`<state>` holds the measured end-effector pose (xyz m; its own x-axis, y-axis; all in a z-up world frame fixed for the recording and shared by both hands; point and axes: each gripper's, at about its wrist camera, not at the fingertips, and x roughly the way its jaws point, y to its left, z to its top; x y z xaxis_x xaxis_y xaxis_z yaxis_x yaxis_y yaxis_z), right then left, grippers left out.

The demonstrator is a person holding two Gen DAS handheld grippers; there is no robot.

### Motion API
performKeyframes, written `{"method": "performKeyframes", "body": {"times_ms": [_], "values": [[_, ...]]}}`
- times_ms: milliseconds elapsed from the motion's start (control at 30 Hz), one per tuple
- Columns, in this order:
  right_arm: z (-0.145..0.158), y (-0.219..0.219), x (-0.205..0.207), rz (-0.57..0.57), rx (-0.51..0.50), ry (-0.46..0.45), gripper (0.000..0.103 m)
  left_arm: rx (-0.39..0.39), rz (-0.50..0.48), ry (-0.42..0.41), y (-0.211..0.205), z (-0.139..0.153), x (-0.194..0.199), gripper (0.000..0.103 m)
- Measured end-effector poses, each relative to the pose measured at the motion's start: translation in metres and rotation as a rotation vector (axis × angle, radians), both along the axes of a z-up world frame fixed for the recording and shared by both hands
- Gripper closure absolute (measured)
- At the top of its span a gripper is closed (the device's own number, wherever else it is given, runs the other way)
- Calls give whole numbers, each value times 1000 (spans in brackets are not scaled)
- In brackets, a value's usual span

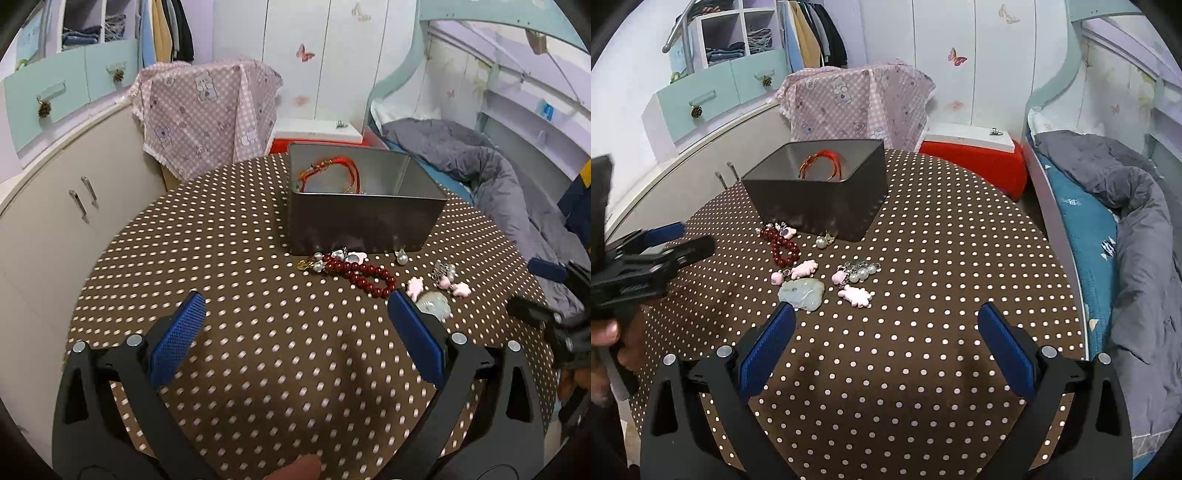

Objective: Organize jewelry
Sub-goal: 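Move both tools back toward the dark red bead necklace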

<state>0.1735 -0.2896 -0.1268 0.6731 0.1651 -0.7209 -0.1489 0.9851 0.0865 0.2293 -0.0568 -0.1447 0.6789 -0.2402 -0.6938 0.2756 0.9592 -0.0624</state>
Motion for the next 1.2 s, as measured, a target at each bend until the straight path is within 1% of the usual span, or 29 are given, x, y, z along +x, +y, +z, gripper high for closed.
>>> {"method": "performKeyframes", "body": {"times_ms": [133,300,367,400,500,633,733,867,933,1000,1033,1067,1100,1200], "values": [[-6,-1,3,8,7,10,8,2,24,37,-15,-7,27,6],[-12,-4,6,15,18,23,8,61,88,105,-21,-30,61,6],[-14,-4,7,21,19,28,8,-23,84,140,-7,-34,63,6],[-15,-4,7,23,17,28,8,-32,91,142,-1,-34,62,6],[-17,-5,9,25,17,32,8,4,93,138,8,-34,55,6],[-20,-5,11,20,24,34,8,1,83,130,12,-32,49,6],[-21,-4,13,23,24,37,8,5,66,123,6,-32,49,6],[-22,-7,14,19,22,42,8,1,46,134,-6,-34,59,8],[-24,-8,14,18,22,44,8,5,21,128,-10,-34,61,19],[-25,-7,14,19,22,46,8,0,-16,113,-12,-32,60,47],[-25,-7,14,20,23,47,8,1,-42,108,-13,-31,57,52],[-26,-7,14,22,22,51,8,1,-60,106,-13,-31,54,62],[-27,-7,14,24,22,52,8,13,-73,116,-13,-32,51,67],[-27,-7,12,30,22,51,8,0,-109,115,-4,-32,45,69]]}}
